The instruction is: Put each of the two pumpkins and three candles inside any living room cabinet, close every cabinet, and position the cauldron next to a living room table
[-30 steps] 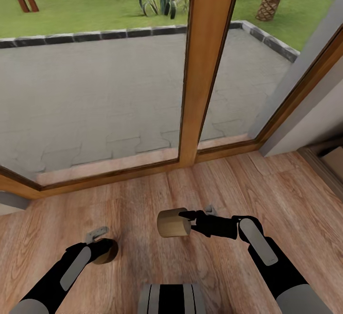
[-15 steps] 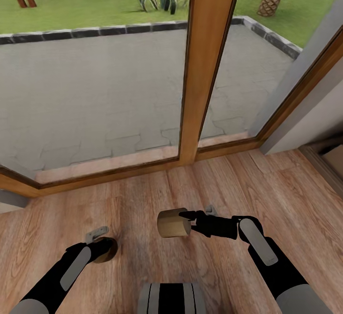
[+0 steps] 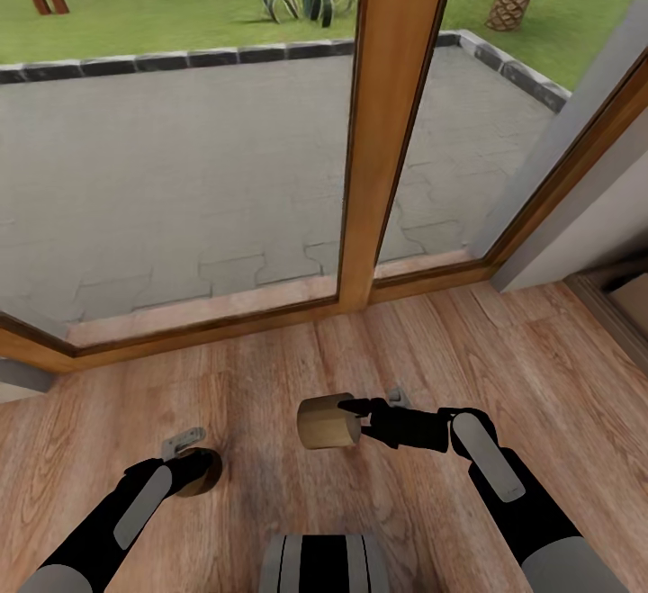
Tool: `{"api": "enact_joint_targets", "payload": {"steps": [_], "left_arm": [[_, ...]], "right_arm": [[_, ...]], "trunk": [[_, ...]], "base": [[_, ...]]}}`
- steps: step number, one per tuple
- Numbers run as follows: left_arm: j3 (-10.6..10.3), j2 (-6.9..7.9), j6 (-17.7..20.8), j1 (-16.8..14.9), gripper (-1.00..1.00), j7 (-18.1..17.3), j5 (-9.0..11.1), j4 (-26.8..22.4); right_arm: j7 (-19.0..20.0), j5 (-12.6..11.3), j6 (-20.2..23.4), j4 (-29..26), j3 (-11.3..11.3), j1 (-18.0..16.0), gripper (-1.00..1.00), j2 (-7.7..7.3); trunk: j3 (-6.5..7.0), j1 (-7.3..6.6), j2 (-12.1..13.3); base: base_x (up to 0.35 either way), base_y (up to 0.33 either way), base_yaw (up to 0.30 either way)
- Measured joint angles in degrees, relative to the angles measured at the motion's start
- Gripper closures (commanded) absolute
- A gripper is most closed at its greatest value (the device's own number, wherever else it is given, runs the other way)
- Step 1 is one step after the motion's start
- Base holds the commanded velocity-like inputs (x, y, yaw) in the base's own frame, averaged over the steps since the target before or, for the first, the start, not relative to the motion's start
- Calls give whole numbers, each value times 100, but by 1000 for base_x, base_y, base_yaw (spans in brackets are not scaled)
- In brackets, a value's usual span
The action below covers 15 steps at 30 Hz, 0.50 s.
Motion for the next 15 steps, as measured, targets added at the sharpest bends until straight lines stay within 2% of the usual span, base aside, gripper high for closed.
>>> {"api": "enact_joint_targets", "payload": {"steps": [9, 15], "left_arm": [[-8, 0, 2, 0, 100, 2, -1, 0], [-9, 0, 0, -1, 100, 2, 10, 0]], "right_arm": [[-2, 4, 0, 6, -3, 0, 100, -6], [0, -11, 0, 8, -3, 0, 100, -9]], "trunk": [[0, 0, 0], [132, -16, 8]], "base": [[0, 0, 0], [0, 0, 0]]}}
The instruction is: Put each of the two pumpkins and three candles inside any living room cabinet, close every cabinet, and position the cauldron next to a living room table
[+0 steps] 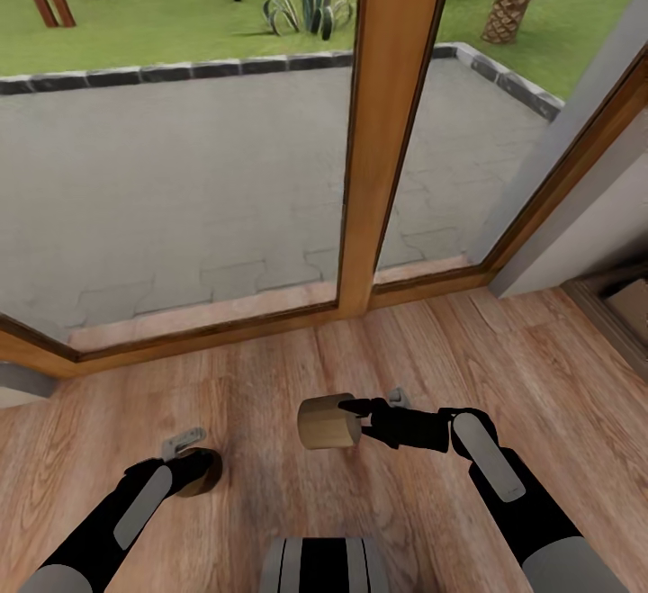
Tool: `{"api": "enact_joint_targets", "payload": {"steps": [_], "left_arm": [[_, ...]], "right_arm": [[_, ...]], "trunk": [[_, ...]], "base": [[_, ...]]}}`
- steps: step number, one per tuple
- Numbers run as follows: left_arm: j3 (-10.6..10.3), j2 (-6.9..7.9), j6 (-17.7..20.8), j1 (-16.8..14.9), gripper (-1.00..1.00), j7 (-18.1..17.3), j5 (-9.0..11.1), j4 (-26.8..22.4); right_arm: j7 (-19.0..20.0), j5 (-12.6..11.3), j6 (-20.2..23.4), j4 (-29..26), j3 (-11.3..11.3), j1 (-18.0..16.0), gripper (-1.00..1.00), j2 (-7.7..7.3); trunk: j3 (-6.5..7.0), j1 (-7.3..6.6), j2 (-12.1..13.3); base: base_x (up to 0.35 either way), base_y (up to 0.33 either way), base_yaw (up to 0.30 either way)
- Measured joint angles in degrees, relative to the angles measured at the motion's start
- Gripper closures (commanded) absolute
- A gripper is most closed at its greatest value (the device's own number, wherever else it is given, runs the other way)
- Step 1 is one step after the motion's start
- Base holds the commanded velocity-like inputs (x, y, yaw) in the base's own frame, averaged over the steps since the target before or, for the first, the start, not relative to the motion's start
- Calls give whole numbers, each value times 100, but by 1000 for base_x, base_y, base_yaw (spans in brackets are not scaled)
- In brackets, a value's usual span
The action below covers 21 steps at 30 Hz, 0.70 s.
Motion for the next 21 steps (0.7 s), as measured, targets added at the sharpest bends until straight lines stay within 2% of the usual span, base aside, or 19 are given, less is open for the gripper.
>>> {"api": "enact_joint_targets", "payload": {"steps": [12, 17, 19, 21], "left_arm": [[11, 6, 17, 0, 100, -16, 33, 7], [87, 84, 133, 0, 100, -33, 91, -26], [147, 111, 399, 2, 100, -32, 111, -63], [466, 173, 890, -1, 100, -33, 101, -215]], "right_arm": [[-8, 5, 0, 27, 0, 0, 100, -4], [-19, 14, -3, 45, -7, 0, 100, -12], [-22, 9, -7, 50, -8, 0, 100, -16], [-24, 28, -8, 53, -9, 0, 100, -17]], "trunk": [[266, -31, 16], [377, -44, 23], [399, -46, 25], [400, -46, 24]], "base": [[0, 0, 0], [0, 0, 0], [0, 0, 0], [0, 0, 0]]}}
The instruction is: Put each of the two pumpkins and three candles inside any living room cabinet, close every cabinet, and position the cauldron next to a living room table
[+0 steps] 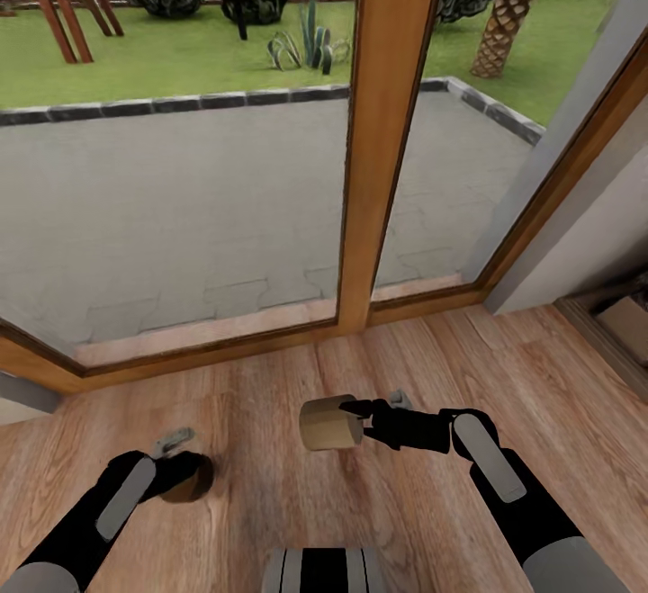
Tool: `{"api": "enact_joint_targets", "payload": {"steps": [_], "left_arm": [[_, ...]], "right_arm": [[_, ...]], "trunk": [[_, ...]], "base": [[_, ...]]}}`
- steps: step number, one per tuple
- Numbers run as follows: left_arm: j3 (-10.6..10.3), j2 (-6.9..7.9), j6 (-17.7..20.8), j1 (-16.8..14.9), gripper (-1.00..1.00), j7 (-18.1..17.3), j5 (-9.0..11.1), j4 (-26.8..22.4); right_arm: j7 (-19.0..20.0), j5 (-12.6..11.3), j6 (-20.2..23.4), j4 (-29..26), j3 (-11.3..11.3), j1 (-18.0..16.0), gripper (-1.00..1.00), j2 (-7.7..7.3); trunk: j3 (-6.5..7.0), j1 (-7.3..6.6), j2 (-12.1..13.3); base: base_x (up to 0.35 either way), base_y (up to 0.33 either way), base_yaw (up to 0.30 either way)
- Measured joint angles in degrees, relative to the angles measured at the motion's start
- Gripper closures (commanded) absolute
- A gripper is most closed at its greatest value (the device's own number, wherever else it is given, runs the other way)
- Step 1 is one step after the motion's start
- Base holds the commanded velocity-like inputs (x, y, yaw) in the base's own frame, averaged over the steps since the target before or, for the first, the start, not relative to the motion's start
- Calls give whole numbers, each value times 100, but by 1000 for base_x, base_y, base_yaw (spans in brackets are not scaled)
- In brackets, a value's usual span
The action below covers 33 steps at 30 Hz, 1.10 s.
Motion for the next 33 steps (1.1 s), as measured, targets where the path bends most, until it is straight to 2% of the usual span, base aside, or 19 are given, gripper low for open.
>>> {"api": "enact_joint_targets", "payload": {"steps": [3, 5, 8, 10, 12, 15, 16, 20, 22, 26, 27, 28, 29, 31, 33], "left_arm": [[717, 35, 644, -2, 100, 15, 65, -303], [1005, 40, 1036, -2, 100, 39, 77, -492], [1102, 44, 1276, -1, 100, 65, 96, -827], [1211, 51, 1569, 1, 100, 71, 82, -921], [1470, 60, 1800, 0, 100, 73, 65, -953], [1940, 75, 1949, 6, 100, 73, 68, -979], [2010, 82, 1972, 13, 100, 73, 57, -981], [2136, 97, 1998, 37, 100, 66, 99, -1031], [2146, 94, 2005, 47, 100, 60, 179, -1232], [2158, 135, 2015, 52, 100, 59, 754, -1438], [2147, 317, 2022, 48, 100, 58, 1244, -1463], [2139, 454, 2040, 46, 100, 60, 1485, -1436], [2132, 589, 2053, 49, 100, 59, 1777, -1366], [2092, 940, 2044, 54, 100, 59, 2847, -1159], [2063, 1111, 2061, 62, 100, 64, 3195, -1042]], "right_arm": [[0, -5, -2, 0, -1, 0, 100, 0], [-1, -8, -7, 1, -1, 0, 100, 0], [-2, -19, -9, 0, -1, 0, 100, 0], [-1, -33, -35, 0, -1, 0, 100, 0], [0, -30, -97, 0, -1, 0, 100, 4], [0, -32, -146, 0, -1, 0, 100, 14], [0, -33, -150, 0, 0, 0, 100, 15], [-6, -35, -166, 2, -1, 0, 100, 9], [-8, -35, -167, 2, -1, 0, 100, 4], [-13, -8, -180, 107, -8, 0, 100, 1], [-2, 3, -257, 253, -18, 0, 100, 0], [5, 46, -305, 328, -22, 0, 100, -1], [10, -8, -337, 387, -28, 0, 100, 3], [6, 11, -391, 475, -42, 0, 100, 12], [-8, -18, -406, 470, -48, 0, 100, 13]], "trunk": [[0, 0, 0], [22, -3, 1], [88, -11, 5], [132, -16, 8], [177, -21, 10], [243, -29, 14], [265, -31, 16], [354, -41, 21], [399, -44, 24], [487, -53, 29], [509, -56, 30], [531, -59, 32], [553, -61, 33], [598, -66, 36], [642, -71, 39]], "base": [[0, 0, 0], [0, 0, 0], [0, 0, 0], [0, 0, 0], [0, 0, 0], [0, 0, 0], [0, 0, 0], [-54, 0, 0], [-283, 0, 0], [-329, 0, 0], [-341, 0, 0], [-342, 0, 0], [-343, 0, 0], [-343, 0, 0], [-344, 0, 0]]}}
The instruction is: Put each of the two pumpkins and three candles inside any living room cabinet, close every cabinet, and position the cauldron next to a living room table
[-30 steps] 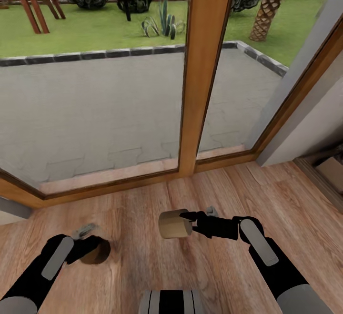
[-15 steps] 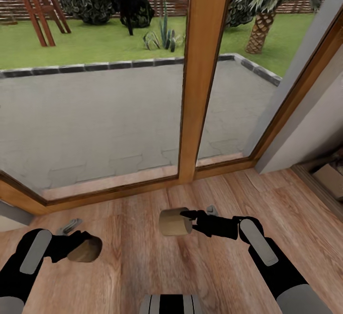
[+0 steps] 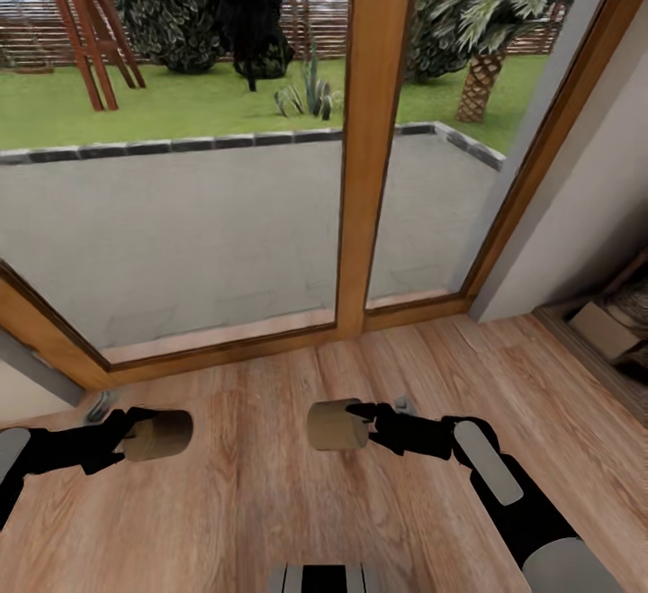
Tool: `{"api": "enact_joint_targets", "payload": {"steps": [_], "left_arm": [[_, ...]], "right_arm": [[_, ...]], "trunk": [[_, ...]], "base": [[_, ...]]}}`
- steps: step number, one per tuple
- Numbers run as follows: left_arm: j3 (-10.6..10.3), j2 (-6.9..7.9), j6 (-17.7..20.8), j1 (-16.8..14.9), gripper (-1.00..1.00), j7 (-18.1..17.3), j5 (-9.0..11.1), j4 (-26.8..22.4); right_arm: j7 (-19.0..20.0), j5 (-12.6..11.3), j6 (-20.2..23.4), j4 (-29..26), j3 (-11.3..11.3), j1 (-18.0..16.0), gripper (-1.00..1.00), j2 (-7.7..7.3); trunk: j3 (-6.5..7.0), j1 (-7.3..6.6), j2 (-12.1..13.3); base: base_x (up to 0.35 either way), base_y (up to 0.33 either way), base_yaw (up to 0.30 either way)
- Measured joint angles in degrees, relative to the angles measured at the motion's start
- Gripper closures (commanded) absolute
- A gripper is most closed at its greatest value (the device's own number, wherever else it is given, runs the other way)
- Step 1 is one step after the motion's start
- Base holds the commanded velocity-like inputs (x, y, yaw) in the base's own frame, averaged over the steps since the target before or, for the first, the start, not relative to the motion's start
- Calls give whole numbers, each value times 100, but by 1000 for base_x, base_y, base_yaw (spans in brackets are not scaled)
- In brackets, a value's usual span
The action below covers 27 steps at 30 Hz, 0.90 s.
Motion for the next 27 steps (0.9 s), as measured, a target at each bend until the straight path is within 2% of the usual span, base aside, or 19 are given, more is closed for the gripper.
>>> {"api": "enact_joint_targets", "payload": {"steps": [3, 6, 10, 15, 18, 27], "left_arm": [[-19, 81, 3, 16, 100, 1, 212, 62], [-50, 77, -4, 18, 100, -5, 327, 72], [-111, 70, -3, 19, 100, -8, 705, 80], [-531, 75, -3, 19, 100, -8, 1093, 83], [-644, 83, -4, 17, 100, -8, 1319, 84], [-682, 94, 5, 17, 100, -6, 1397, 84]], "right_arm": [[10, 8, -7, 2, -5, 0, 100, -11], [41, -30, -7, 23, -6, 0, 100, -12], [53, -37, -7, 48, -6, 0, 100, -13], [63, -48, -14, 54, -7, 2, 100, -16], [69, -43, -15, 58, -10, 2, 100, -14], [88, -46, -168, 162, -11, 2, 100, -17]], "trunk": [[66, -9, 4], [133, -18, 8], [222, -29, 13], [345, -42, 20], [425, -50, 24], [670, -73, 36]], "base": [[-240, 0, 0], [-49, 0, 0], [-9, 0, -25], [-1, 0, -213], [0, 0, -261], [-9, 0, -262]]}}
